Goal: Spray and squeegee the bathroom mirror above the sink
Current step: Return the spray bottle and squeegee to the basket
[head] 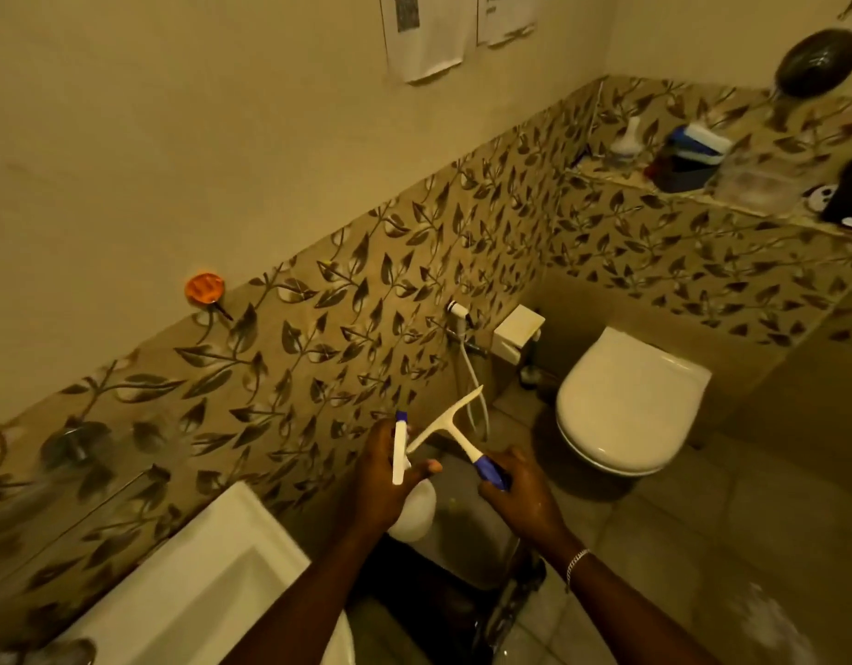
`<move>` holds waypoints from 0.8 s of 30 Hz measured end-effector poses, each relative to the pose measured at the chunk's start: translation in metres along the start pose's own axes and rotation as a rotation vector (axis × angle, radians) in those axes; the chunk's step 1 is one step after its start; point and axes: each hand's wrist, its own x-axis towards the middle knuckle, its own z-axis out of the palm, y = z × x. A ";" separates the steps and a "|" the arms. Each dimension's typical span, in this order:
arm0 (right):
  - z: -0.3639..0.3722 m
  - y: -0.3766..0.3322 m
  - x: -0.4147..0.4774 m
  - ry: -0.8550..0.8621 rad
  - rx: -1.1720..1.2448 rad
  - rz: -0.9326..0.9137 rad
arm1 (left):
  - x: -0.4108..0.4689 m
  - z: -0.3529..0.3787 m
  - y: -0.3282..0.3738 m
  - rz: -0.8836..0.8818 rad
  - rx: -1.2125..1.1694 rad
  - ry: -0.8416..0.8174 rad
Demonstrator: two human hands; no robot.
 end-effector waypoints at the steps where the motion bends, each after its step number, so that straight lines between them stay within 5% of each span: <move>1: 0.005 0.015 0.008 -0.017 -0.043 0.004 | 0.004 0.011 -0.012 -0.020 0.023 -0.017; 16: 0.080 0.167 0.092 -0.338 -0.362 -0.006 | 0.025 0.155 -0.165 -0.029 0.092 -0.186; 24: 0.097 0.191 0.105 -0.325 -0.422 -0.029 | 0.030 0.186 -0.192 0.052 0.294 -0.201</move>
